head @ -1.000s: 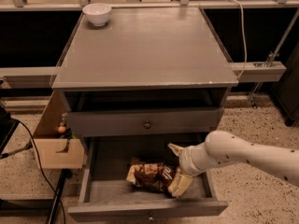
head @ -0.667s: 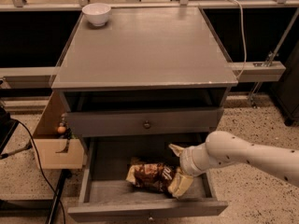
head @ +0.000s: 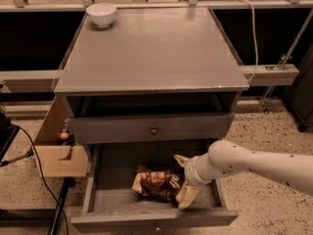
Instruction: Pick brown chip bag from middle drawer and place on counter
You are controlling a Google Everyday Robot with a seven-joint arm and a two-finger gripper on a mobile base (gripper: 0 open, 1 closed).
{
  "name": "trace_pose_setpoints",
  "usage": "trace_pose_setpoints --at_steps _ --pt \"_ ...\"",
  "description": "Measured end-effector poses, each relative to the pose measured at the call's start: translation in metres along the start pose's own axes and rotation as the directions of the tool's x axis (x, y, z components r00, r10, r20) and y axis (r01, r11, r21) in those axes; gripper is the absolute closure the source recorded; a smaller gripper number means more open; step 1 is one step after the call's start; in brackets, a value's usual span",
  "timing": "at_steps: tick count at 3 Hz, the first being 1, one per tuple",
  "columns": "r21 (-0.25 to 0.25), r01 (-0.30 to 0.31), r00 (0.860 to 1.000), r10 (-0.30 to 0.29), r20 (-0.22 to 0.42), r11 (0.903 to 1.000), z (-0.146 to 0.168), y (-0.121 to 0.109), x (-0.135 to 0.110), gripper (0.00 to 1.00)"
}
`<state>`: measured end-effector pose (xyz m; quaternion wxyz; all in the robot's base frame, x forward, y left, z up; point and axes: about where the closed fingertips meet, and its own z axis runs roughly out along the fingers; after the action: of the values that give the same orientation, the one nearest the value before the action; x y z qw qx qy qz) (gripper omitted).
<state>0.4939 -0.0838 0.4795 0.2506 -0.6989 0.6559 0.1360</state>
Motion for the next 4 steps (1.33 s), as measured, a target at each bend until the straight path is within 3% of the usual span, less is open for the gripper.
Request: trace_pose_setpoints --at_steps 4 --pt "-0.090 -0.044 0.999 0.042 -0.019 0.9950 0.093 -0.021 0.020 0.00"
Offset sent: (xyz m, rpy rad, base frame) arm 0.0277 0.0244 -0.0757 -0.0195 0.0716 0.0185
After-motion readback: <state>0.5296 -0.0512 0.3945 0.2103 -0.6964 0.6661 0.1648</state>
